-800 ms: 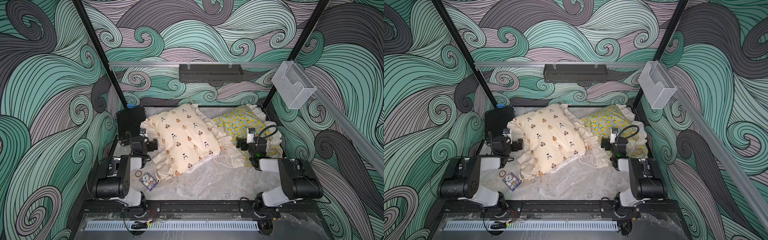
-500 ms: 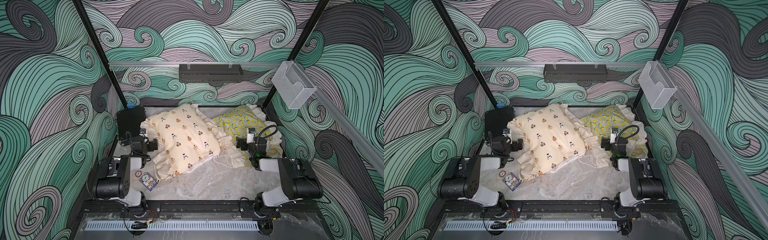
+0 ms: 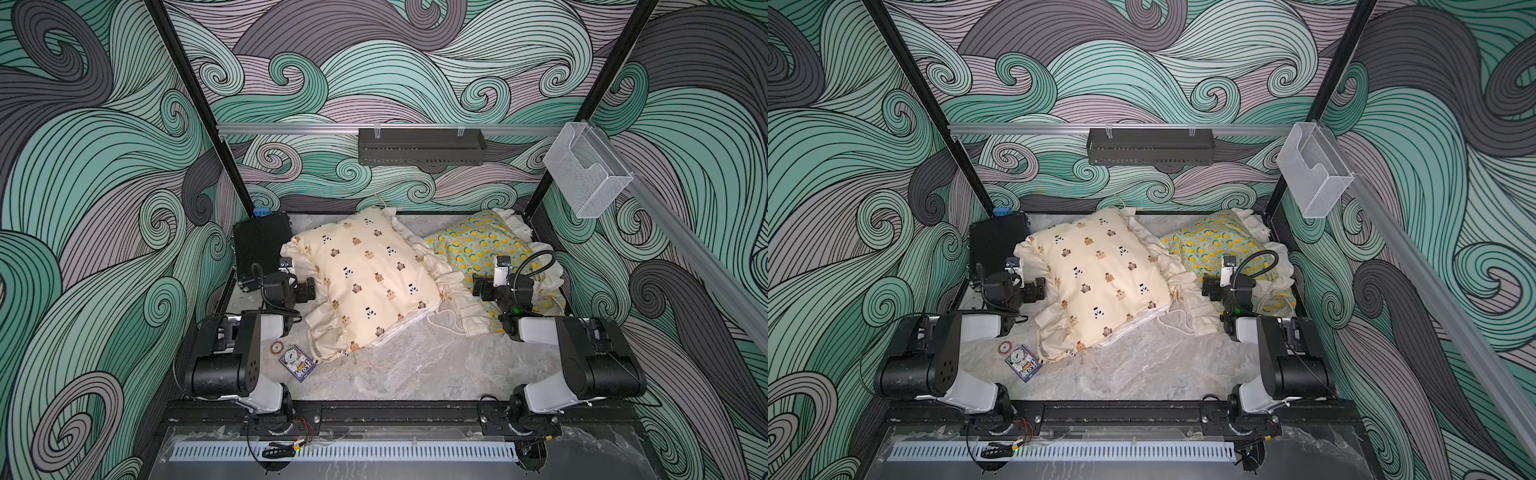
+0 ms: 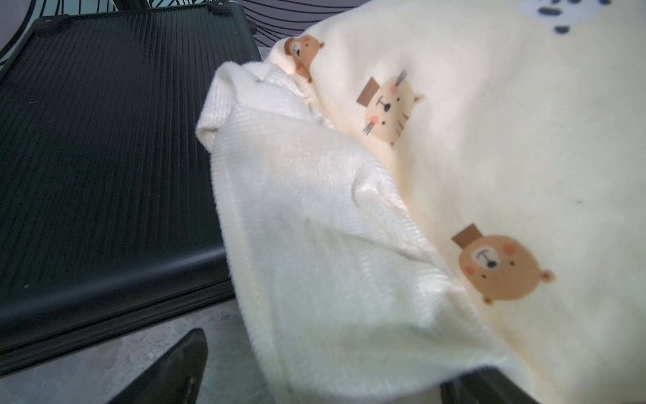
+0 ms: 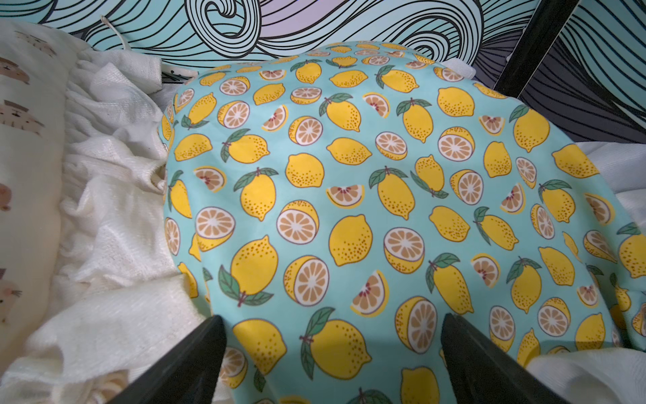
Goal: Zip up pillowcases
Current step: Pick up the pillowcase from the center of the board.
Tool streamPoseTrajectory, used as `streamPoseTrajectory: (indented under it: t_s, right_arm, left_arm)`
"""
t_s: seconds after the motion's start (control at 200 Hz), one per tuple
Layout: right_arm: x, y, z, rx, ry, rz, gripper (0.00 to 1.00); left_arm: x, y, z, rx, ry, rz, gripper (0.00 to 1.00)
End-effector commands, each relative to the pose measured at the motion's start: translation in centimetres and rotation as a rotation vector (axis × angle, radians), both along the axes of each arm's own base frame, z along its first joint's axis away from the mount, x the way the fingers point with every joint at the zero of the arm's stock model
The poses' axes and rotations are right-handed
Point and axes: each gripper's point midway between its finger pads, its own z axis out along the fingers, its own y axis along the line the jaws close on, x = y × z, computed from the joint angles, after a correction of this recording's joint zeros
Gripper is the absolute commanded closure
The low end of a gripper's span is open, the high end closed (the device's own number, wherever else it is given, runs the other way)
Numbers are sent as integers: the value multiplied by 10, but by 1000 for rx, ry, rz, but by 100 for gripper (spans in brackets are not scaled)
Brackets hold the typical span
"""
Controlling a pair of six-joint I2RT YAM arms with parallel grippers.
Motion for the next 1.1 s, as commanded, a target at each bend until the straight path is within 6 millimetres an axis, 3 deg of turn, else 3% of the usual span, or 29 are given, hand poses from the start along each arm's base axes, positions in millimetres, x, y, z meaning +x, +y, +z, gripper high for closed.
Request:
streamPoseTrajectory:
  t_s: [0.0,0.791,1.046,1.096]
  right_arm:
    - [7,4,9,8,-33,9,1]
    - [6,3,10,9,-39,9,1]
    - [-8,10,46,20,-82,49,1]
    - [-12,8,57,25,-98,36,1]
  left_arm:
    - [13,0,16,-14,-57,-2,1]
    - [14,-1,19,-7,-64,-13,1]
    - [17,-13,44,-45,43,-81,1]
    - [13,-10,61,-39,-11,-60,1]
